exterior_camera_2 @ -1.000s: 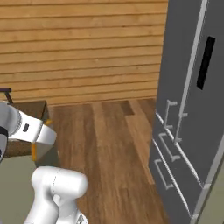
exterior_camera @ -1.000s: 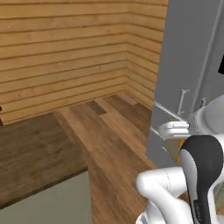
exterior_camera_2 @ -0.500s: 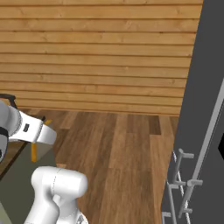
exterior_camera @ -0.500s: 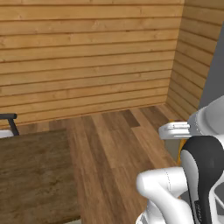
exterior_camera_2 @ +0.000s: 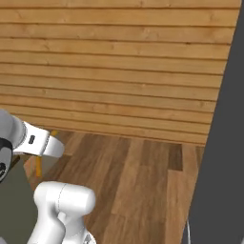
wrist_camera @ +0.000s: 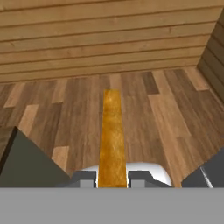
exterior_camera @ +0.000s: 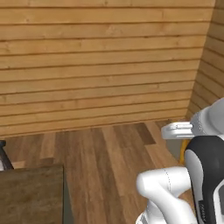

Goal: Start the toaster. Once the lever pops up, take the bread to the plate on the dining counter.

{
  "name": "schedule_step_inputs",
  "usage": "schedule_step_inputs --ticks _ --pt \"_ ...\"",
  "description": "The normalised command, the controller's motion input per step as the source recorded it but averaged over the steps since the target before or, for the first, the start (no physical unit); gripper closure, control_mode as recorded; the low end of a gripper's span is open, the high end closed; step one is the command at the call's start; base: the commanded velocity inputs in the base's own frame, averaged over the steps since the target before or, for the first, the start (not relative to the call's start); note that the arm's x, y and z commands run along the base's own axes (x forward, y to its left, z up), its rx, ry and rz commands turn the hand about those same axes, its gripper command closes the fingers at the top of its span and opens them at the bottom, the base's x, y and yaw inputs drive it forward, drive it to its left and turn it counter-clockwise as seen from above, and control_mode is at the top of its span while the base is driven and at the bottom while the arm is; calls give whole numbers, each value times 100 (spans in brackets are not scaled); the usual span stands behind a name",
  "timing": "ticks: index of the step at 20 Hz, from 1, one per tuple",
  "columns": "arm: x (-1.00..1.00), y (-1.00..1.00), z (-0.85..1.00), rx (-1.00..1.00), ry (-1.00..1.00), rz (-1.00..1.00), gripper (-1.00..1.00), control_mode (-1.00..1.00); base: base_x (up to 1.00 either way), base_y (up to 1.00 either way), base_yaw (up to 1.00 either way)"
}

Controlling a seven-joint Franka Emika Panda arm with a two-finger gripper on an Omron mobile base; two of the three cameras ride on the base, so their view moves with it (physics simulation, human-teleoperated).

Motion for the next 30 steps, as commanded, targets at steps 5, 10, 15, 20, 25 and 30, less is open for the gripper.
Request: schedule_step_inputs --ticks 5,10,15,20,25,30 --pt "0 0 0 0 0 0 100 100 100 0 16" --pt "0 0 0 0 0 0 100 100 100 0 26" --pt "0 0 0 0 0 0 100 100 100 0 39" --pt "0 0 0 0 0 0 100 100 100 0 66" --pt "0 0 0 0 0 0 100 100 100 0 80" --pt "0 0 0 0 0 0 100 100 100 0 82"
